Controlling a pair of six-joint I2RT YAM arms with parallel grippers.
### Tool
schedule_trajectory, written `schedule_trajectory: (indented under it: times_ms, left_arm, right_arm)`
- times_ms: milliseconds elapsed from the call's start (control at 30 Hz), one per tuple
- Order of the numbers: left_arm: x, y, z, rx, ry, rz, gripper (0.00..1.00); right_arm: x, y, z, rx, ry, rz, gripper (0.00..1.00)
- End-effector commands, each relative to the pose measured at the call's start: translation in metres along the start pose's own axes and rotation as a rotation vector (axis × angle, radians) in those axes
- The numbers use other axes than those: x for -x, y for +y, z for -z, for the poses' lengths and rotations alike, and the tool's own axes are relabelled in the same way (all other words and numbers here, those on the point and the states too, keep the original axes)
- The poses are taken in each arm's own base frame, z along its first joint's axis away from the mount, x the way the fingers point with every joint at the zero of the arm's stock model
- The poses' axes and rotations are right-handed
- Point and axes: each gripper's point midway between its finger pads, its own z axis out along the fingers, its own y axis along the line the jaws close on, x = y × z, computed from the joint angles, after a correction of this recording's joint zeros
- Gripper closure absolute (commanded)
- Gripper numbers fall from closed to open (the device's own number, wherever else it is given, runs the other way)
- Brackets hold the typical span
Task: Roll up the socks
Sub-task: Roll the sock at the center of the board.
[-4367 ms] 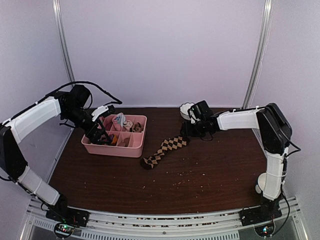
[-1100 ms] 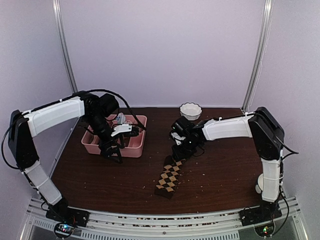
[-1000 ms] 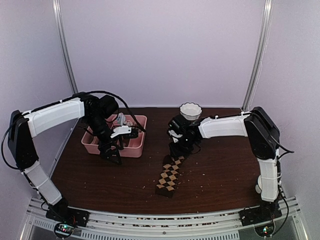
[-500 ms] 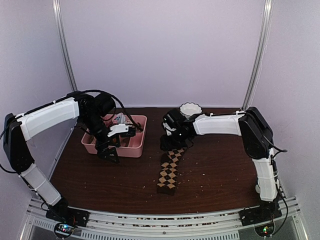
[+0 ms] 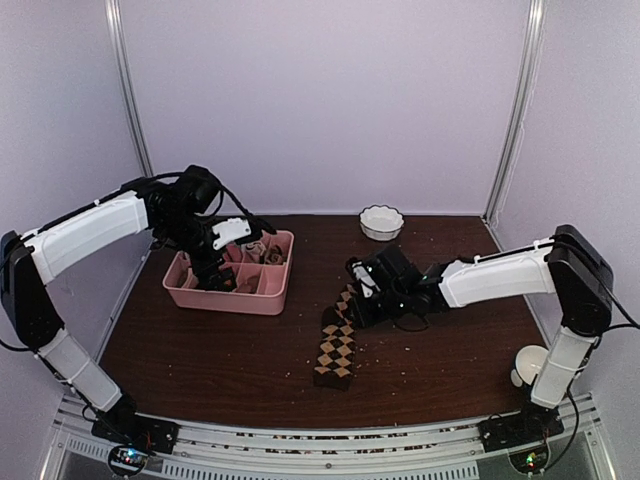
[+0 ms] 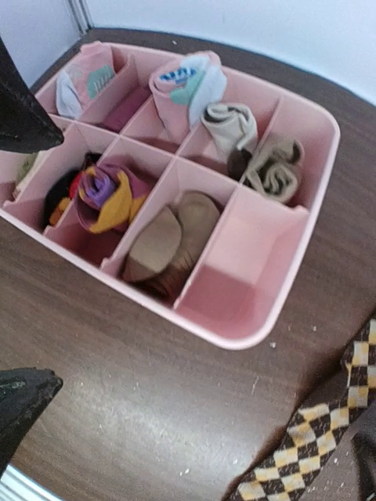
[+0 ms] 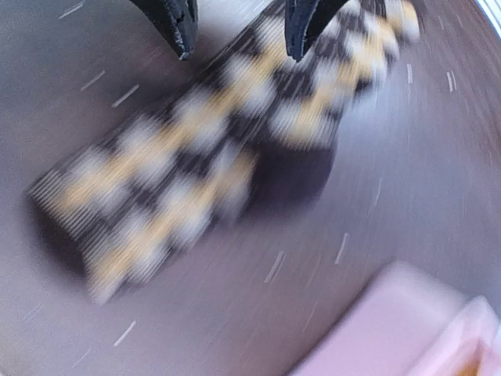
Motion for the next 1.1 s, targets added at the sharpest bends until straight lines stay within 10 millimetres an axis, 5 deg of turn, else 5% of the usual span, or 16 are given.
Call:
schedule_trajectory:
  times_ms: [0, 133, 367, 533, 633, 733, 867, 1000, 1067]
  left_arm:
    - [-0.011, 0.038, 0.018, 0.145, -0.004, 0.078, 0.02]
    - [-0.035, 0.048, 0.026, 0.13, 0.025, 0.139, 0.02]
    - [-0.054, 0.052, 0.057, 0.247, -0.041, 0.173, 0.02]
    - [-0.052, 0.003, 0.055, 0.084, -0.137, 0.06, 0.02]
    - [-0.043, -0.035, 0.043, -0.053, -0.153, -0.036, 0.02]
    - [-0.026, -0.066, 0.029, -0.161, -0.168, -0.121, 0.02]
    - [0.001, -0.098, 0.018, -0.301, -0.226, -0.218, 0.02]
    - [0.03, -0.11, 0.002, -0.353, -0.278, -0.29, 0.04]
    - [0.042, -0.114, -0.009, -0.372, -0.282, -0.296, 0.08]
  right_arm:
    - [-0.032, 0.026, 0.001, 0.031, -0.01, 0.035, 0.62]
    - [-0.048, 0.028, -0.011, 0.042, 0.023, 0.022, 0.62]
    - [-0.044, 0.028, -0.035, -0.012, 0.074, 0.074, 0.66]
    - [-0.032, 0.034, -0.04, -0.013, 0.079, 0.106, 0.64]
    - [-0.025, 0.034, -0.021, -0.008, 0.001, 0.124, 0.47]
    - [-0.017, 0.034, 0.015, -0.035, -0.133, 0.178, 0.02]
    - [-0.012, 0.03, 0.056, -0.062, -0.302, 0.176, 0.0]
    - [-0.011, -0.027, 0.083, -0.2, -0.411, -0.168, 0.0]
    - [-0.015, -0.011, 0.082, -0.028, -0.417, -0.148, 0.0]
